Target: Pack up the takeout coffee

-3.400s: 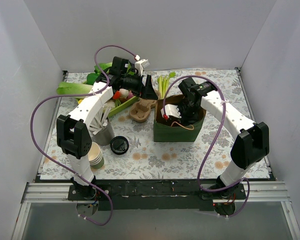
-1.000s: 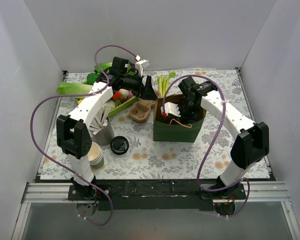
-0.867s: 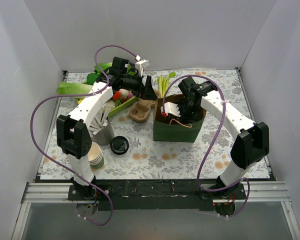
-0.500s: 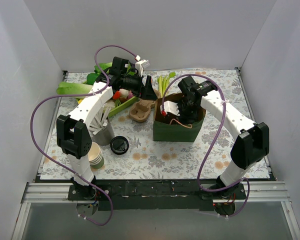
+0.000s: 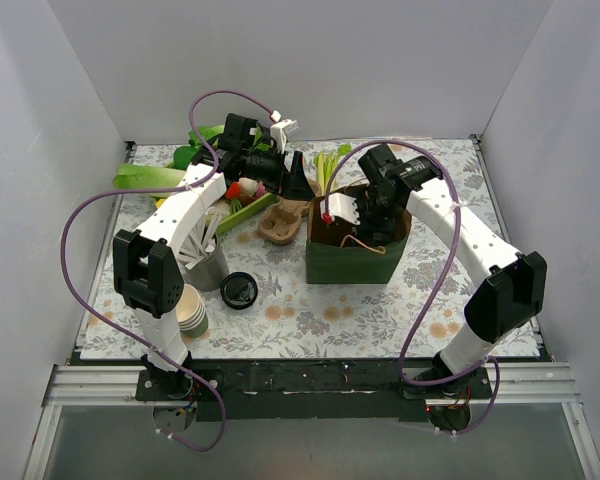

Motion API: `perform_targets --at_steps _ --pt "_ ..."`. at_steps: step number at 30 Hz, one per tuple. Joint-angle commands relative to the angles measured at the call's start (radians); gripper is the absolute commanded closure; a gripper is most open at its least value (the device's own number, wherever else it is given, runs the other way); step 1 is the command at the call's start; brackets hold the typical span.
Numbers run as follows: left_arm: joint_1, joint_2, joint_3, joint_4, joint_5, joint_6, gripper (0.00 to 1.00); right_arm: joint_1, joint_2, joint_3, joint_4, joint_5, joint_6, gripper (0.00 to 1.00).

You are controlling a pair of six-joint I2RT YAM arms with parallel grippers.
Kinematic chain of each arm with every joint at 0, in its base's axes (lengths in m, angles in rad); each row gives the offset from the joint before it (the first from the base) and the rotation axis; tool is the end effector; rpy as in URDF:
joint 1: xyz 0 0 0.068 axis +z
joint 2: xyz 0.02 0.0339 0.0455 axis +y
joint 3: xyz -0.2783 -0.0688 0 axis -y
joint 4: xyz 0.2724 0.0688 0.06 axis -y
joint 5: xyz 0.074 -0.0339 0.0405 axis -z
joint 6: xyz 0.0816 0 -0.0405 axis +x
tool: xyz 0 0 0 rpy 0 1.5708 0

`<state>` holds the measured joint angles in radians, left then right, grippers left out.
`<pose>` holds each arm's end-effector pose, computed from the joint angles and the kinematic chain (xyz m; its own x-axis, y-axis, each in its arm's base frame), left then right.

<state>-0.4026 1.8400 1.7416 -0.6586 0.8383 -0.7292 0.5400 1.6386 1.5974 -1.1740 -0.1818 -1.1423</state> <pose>0.4035 -0.2378 0.3264 -0.9770 -0.0682 -0.2019 0.1452 0.4802 -0.8651 0.3074 0.2014 0.2953 0.1750 -0.9381 -0.2988 -0.9639 -0.1013 -0.2463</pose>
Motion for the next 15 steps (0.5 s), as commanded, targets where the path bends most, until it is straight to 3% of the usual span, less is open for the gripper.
perform_targets --at_steps 1,8,15 --pt "-0.005 -0.074 0.003 0.005 0.016 0.013 0.22 0.006 -0.054 0.064 -0.045 0.011 0.021 0.02" --pt "-0.005 -0.073 0.033 -0.003 0.002 0.02 0.22 0.006 -0.08 0.118 -0.093 0.013 0.042 0.02" --pt "-0.005 -0.084 0.123 -0.076 -0.091 0.119 0.22 0.008 -0.092 0.208 -0.131 0.015 0.072 0.02"
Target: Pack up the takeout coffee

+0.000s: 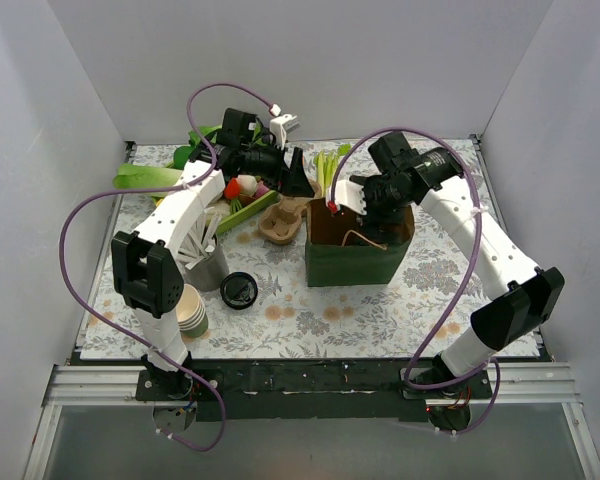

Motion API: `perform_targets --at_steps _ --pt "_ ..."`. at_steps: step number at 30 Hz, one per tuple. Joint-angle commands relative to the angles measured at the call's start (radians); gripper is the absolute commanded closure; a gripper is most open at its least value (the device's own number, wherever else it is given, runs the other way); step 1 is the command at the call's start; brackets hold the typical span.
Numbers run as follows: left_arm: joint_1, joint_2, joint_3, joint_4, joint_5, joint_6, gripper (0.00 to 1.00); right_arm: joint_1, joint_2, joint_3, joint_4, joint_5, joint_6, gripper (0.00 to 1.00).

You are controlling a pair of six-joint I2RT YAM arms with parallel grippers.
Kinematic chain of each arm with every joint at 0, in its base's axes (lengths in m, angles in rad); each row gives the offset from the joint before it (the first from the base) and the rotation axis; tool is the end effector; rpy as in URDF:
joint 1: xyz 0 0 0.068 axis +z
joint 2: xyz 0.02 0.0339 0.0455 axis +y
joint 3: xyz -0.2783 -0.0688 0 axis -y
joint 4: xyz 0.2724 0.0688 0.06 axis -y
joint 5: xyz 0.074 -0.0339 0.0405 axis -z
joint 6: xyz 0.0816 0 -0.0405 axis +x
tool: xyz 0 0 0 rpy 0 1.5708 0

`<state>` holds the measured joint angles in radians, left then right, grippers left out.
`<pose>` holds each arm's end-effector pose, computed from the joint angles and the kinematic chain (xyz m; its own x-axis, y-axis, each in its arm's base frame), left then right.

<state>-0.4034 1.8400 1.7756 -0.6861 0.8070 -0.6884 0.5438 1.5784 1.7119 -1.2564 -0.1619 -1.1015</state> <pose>0.4046 -0.2368 0.3352 -0.9655 -0.0657 -0.2519 0.1863 0.5012 -0.8450 0.2936 0.1929 0.3482 0.1599 -0.9320 -0.3254 -0.9459 -0.0503 -0.3205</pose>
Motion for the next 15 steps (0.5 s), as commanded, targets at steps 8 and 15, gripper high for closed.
perform_targets --at_steps 8,15 --pt "-0.002 -0.116 0.198 -0.215 -0.287 0.18 0.21 0.007 -0.027 0.176 -0.054 0.01 0.048 0.02" --pt "0.008 -0.169 0.289 -0.496 -0.604 0.282 0.23 0.005 -0.076 0.247 0.003 0.077 0.084 0.05"
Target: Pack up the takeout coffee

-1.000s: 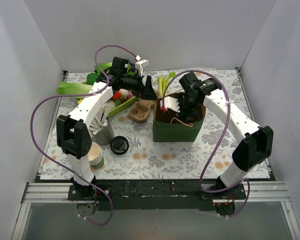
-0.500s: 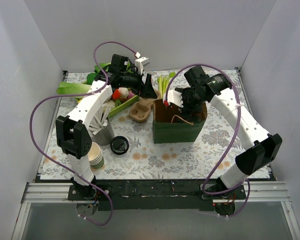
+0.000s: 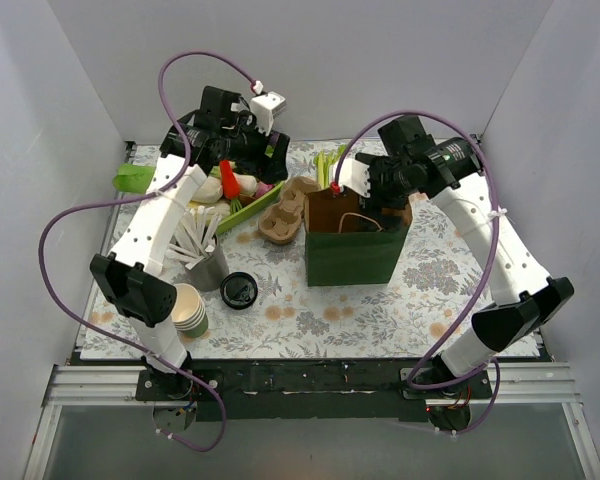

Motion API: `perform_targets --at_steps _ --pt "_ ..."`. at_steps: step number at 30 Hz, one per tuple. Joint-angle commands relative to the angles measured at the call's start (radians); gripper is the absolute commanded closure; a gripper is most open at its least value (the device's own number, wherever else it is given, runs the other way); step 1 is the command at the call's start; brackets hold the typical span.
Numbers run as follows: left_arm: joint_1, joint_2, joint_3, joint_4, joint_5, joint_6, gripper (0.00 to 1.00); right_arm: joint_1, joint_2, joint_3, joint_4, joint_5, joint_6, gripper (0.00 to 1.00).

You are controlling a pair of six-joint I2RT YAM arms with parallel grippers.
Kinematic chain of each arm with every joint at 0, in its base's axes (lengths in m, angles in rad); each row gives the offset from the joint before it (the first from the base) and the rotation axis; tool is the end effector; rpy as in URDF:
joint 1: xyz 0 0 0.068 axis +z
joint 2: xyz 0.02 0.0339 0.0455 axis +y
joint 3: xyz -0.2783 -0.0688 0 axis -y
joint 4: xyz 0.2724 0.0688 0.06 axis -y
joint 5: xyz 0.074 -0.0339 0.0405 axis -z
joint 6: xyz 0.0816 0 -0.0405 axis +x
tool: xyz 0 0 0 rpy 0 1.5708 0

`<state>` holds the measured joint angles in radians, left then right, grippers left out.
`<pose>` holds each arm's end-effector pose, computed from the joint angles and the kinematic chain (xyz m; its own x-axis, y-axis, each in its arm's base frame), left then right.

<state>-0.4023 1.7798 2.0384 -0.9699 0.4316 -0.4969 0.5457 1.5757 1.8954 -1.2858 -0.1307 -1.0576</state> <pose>0.3896 -0.2029 0.4167 -0.8366 -0.1146 -0.5357 0.2826 0.7475 -0.6012 0.2929 0.1903 0.4069 0.1582 -0.9144 -0.3725 -0.8963 0.0252 -0.4426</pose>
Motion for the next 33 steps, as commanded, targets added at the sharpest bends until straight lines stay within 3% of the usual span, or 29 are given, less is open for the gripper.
perform_targets --at_steps 1,5,8,15,23,33 --pt "0.006 -0.14 -0.001 -0.234 -0.299 0.098 0.23 0.005 -0.088 0.067 0.069 0.057 0.042 0.05" --pt "0.006 -0.204 -0.05 -0.373 -0.398 0.101 0.26 0.005 -0.144 0.051 0.176 0.155 0.031 0.07" --pt "0.008 -0.272 -0.162 -0.389 -0.476 0.123 0.31 0.005 -0.184 0.018 0.293 0.201 0.045 0.09" --pt "-0.013 -0.218 -0.198 -0.408 -0.444 0.156 0.44 0.005 -0.278 -0.139 0.601 0.212 0.076 0.14" --pt "-0.018 -0.112 -0.155 -0.409 -0.473 0.181 0.55 0.005 -0.289 -0.16 0.637 0.183 0.111 0.16" --pt "-0.02 -0.121 -0.179 -0.411 -0.531 0.196 0.57 0.005 -0.293 -0.182 0.638 0.192 0.123 0.16"
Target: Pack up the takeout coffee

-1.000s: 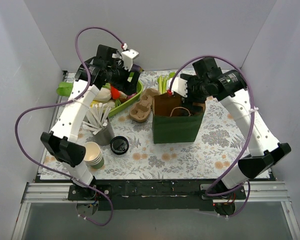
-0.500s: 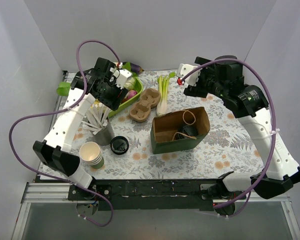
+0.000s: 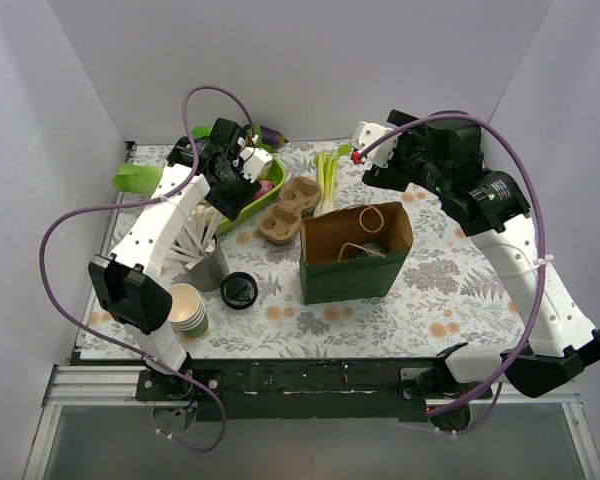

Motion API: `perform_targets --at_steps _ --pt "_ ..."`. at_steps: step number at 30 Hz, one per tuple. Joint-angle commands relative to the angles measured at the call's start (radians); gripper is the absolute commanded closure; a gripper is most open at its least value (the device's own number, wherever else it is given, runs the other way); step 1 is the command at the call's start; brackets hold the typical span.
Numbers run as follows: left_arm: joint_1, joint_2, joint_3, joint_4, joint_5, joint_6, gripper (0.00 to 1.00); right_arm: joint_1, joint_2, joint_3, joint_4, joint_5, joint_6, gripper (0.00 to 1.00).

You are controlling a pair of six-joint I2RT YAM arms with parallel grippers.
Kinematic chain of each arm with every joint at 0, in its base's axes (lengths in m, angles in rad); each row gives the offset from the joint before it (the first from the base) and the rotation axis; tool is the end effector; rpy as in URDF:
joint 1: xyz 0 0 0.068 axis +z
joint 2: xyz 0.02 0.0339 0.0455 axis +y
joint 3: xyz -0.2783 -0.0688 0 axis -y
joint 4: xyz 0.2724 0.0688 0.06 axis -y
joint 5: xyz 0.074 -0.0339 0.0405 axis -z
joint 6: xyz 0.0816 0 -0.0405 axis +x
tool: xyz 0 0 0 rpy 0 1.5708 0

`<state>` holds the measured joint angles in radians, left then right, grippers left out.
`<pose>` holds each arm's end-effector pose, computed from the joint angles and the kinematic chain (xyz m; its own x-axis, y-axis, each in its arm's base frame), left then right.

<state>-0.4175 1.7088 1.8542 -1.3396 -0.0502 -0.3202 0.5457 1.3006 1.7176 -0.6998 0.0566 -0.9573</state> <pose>0.3456 -0.1488 0.3434 -0.9290 0.0682 -0.3637 0.1008 0.9923 -0.0715 0.2757 0.1620 0.5035 0.2484 -0.8042 -0.5400 -0.4666 0.3891 -0.7942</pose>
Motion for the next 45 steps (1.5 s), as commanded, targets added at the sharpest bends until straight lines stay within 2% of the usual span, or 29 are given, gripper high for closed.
perform_targets --at_steps 1,11,17,19,20,21,25,33,39,40,45 --pt "-0.004 -0.054 0.0 -0.041 -0.059 0.024 0.59 0.005 -0.015 -0.004 0.051 0.003 0.022 0.16" --pt "-0.009 -0.095 -0.049 -0.041 -0.062 0.033 0.74 0.005 -0.001 -0.018 0.072 -0.012 0.008 0.16" --pt "-0.015 -0.097 -0.05 -0.041 -0.043 0.035 0.75 0.005 0.005 -0.019 0.08 -0.021 0.002 0.16" --pt "-0.018 -0.094 -0.049 -0.041 -0.042 0.038 0.78 0.005 0.006 -0.019 0.082 -0.023 0.003 0.16" --pt "-0.02 -0.094 -0.04 -0.041 -0.043 0.038 0.82 0.005 0.008 -0.018 0.082 -0.023 0.003 0.16" --pt "-0.021 -0.092 -0.035 -0.041 -0.042 0.038 0.9 0.005 0.009 -0.018 0.083 -0.024 0.003 0.16" --pt "-0.021 -0.095 -0.001 -0.041 -0.04 0.04 1.0 0.005 0.012 -0.016 0.085 -0.023 0.006 0.16" --pt "-0.02 -0.11 0.086 -0.039 -0.06 0.032 1.0 0.005 0.034 -0.001 0.082 -0.035 0.002 0.16" --pt "-0.02 -0.1 0.236 -0.038 -0.077 0.032 1.0 0.005 0.049 -0.003 0.088 -0.04 -0.003 0.16" --pt "-0.02 -0.095 0.317 -0.032 -0.053 0.03 1.0 0.005 0.052 -0.007 0.092 -0.04 -0.001 0.16" --pt "-0.02 -0.075 0.535 0.029 0.094 0.0 1.0 0.005 0.058 -0.023 0.172 -0.011 0.022 0.16"
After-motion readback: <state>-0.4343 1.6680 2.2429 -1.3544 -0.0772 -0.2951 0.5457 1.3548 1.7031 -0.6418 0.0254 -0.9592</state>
